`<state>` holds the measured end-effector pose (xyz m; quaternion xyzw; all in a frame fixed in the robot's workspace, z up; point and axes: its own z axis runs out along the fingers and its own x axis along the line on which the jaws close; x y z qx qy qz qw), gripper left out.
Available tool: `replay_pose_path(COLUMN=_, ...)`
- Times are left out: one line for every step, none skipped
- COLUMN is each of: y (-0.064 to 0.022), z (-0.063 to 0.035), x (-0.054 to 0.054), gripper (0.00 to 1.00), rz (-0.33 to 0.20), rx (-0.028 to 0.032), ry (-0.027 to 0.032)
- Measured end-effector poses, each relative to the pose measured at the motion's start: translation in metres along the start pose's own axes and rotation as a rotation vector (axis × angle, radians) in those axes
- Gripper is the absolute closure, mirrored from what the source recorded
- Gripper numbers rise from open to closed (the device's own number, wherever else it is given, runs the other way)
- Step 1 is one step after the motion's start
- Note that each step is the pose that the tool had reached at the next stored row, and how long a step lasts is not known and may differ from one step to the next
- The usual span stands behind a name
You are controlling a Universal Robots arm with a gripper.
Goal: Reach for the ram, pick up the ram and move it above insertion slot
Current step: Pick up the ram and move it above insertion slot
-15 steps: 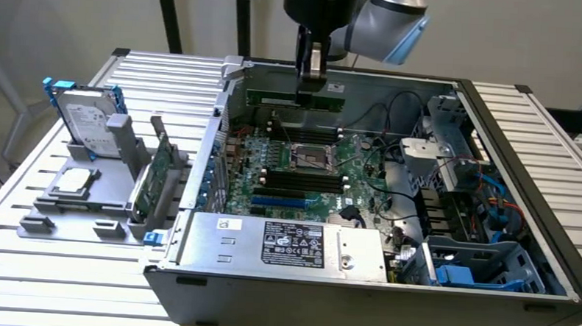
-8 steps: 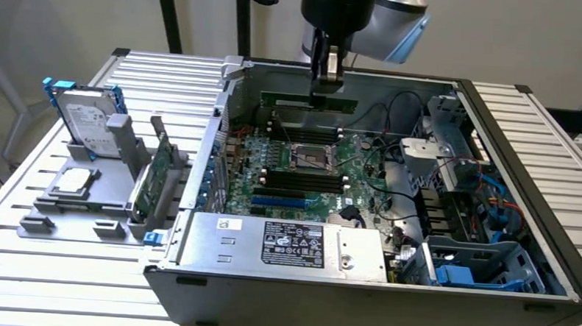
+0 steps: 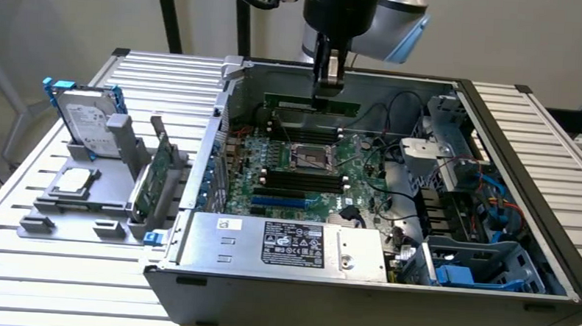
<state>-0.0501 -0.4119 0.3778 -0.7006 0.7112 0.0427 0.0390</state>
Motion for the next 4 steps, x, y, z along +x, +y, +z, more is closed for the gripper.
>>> replay_pose_path(y=0.0000, z=0.0001, x=0.0000, gripper=0.87, rz=0.000, rx=0.0001, ry=-0.0002)
replay_pose_path(y=0.0000, z=0.0001, x=0.0000, gripper=0.87, rz=0.000, rx=0.0001, ry=-0.0002)
replay_pose_path(y=0.0000, z=0.0001, x=0.0000, gripper=0.87, rz=0.000, rx=0.0001, ry=-0.0002)
replay_pose_path(y=0.0000, z=0.0001, x=0.0000, gripper=0.87, rz=0.000, rx=0.0001, ry=-0.0002)
